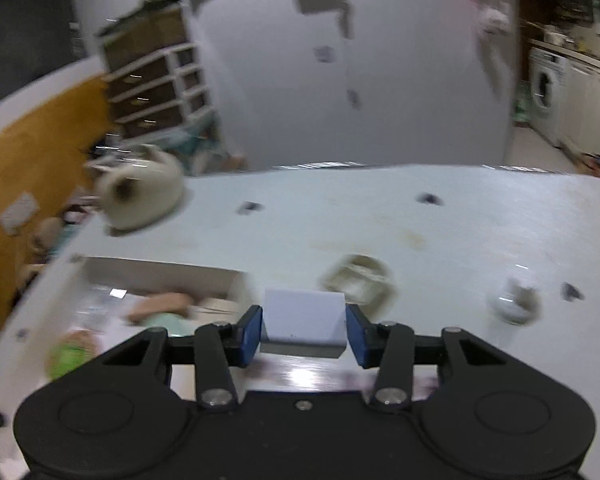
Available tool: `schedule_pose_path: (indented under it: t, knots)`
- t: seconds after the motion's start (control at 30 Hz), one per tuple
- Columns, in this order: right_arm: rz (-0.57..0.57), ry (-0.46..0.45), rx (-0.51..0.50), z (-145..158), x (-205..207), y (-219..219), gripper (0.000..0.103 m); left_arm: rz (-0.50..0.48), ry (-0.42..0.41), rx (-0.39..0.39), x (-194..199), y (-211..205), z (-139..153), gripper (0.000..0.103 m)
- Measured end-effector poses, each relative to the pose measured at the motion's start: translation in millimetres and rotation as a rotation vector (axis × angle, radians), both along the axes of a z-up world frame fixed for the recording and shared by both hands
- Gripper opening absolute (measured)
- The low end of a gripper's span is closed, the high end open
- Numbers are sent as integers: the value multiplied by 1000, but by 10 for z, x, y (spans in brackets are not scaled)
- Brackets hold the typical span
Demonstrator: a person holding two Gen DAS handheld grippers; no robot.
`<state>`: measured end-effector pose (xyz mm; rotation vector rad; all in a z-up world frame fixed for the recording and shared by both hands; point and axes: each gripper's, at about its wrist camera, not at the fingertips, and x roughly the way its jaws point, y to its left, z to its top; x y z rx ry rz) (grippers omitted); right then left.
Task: Organize rigid objects
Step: 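Carry the white charger block with the right tool into the box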
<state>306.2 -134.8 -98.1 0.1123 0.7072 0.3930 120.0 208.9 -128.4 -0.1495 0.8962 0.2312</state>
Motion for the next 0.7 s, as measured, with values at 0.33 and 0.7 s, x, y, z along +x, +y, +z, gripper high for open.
schedule_pose_path:
  t: [0.33,0.7]
  knots:
    - [292,50,-25,-126,-82,1042,46,-1,1,0,3,-7,-1,6]
    - [389,114,-154,-500,-52,1622,46,2,2,1,3,-13,-3,6]
